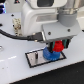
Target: Insert the blue gear onto the right peg, followed by the red gear
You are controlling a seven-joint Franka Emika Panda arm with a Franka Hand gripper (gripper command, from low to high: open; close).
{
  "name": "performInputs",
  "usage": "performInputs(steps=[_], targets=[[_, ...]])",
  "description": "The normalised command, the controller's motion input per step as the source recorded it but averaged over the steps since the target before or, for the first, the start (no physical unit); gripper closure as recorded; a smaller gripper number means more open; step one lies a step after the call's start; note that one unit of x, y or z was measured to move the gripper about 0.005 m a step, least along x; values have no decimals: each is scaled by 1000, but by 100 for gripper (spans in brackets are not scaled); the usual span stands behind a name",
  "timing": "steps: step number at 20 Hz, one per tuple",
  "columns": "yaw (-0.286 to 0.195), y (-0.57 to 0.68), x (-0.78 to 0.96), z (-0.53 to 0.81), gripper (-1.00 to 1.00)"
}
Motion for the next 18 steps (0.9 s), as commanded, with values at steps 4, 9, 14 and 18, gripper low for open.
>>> performInputs(steps=[4, 9, 14, 18], targets=[[0, -78, 20, -202, 100], [0, -136, 7, 224, 100], [0, -141, -6, 275, 100], [0, -147, 141, 40, 100]])
